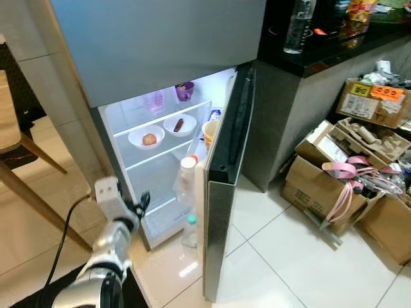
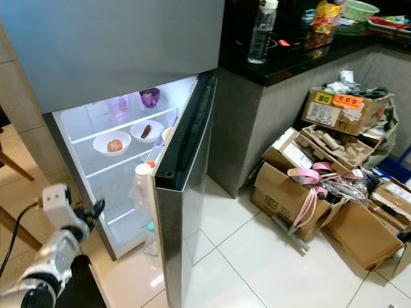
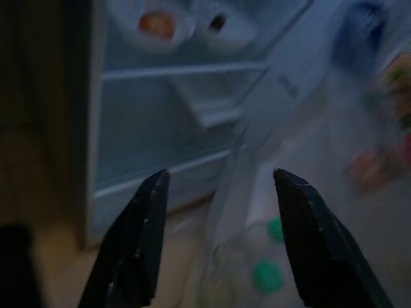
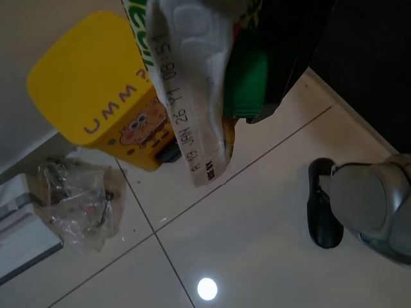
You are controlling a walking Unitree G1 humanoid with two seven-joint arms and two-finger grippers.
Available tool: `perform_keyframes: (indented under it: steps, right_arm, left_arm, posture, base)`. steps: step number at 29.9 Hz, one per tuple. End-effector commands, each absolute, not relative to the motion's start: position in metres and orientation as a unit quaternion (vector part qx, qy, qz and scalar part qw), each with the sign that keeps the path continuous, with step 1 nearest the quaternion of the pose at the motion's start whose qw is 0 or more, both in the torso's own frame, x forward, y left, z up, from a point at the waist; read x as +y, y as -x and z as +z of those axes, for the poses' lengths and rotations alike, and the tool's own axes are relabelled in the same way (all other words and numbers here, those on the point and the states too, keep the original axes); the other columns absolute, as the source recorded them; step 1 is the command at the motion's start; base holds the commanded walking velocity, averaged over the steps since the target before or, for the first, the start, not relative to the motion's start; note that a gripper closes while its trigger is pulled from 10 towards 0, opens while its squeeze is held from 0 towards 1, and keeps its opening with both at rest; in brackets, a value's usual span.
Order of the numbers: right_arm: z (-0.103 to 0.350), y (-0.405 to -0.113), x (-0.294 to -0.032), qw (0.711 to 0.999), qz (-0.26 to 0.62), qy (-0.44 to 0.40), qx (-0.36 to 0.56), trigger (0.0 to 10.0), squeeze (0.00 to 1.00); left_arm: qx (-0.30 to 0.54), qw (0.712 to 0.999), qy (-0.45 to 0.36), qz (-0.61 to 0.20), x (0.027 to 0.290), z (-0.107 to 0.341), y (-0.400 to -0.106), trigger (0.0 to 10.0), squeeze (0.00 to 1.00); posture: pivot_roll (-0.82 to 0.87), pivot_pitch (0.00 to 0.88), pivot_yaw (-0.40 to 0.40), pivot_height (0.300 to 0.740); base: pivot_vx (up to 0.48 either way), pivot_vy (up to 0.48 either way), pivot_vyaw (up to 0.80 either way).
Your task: Restocking fridge
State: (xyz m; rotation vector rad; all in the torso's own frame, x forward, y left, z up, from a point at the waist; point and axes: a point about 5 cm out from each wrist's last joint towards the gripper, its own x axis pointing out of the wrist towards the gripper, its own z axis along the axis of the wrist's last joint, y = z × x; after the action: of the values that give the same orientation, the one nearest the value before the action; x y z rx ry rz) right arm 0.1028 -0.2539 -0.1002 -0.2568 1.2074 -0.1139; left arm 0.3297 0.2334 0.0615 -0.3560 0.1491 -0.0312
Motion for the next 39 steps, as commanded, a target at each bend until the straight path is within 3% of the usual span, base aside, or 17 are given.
perform_keyframes:
  steps: [1,8,9,10,31,39]
  right_arm:
    - [-0.101,-0.099,-0.254,0.810,-0.051,0.126,0.571,10.0,0.00]
    - [-0.101,-0.099,-0.254,0.810,-0.051,0.125,0.571,10.0,0.00]
    - [-0.101,-0.099,-0.254,0.810,-0.051,0.125,0.570,10.0,0.00]
    - [-0.101,-0.099,-0.254,0.810,-0.050,0.125,0.570,10.0,0.00]
    - [-0.101,-0.095,-0.256,0.808,-0.053,0.128,0.573,10.0,0.00]
    - [-0.102,-0.093,-0.257,0.807,-0.054,0.127,0.574,10.0,0.00]
  left_arm:
    - [0.068,0.978,0.193,-0.037,0.225,0.064,-0.334,0.0,0.00]
    - [0.061,0.971,0.211,-0.090,0.204,0.074,-0.344,0.0,0.00]
    - [0.061,0.970,0.216,-0.095,0.200,0.076,-0.347,7.2,0.00]
    - [0.063,0.968,0.225,-0.095,0.195,0.078,-0.350,10.0,0.00]
    - [0.099,0.939,0.300,-0.139,0.146,0.071,-0.353,10.0,0.00]
    - [0.116,0.902,0.336,-0.246,0.105,0.070,-0.347,10.0,0.00]
  posture:
    - [-0.06,0.000,-0.014,0.740]
    - [-0.07,0.000,-0.014,0.740]
    - [-0.07,0.000,-0.014,0.740]
    - [-0.07,0.000,-0.015,0.740]
    - [-0.09,0.000,-0.008,0.740]
    - [-0.09,0.000,-0.006,0.740]
  base:
    - [0.000,0.000,0.00]
    - [0.000,0.000,0.00]
    - [0.000,0.000,0.00]
    - [0.000,0.000,0.00]
    - [0.000,0.000,0.00]
    - [0.000,0.000,0.00]
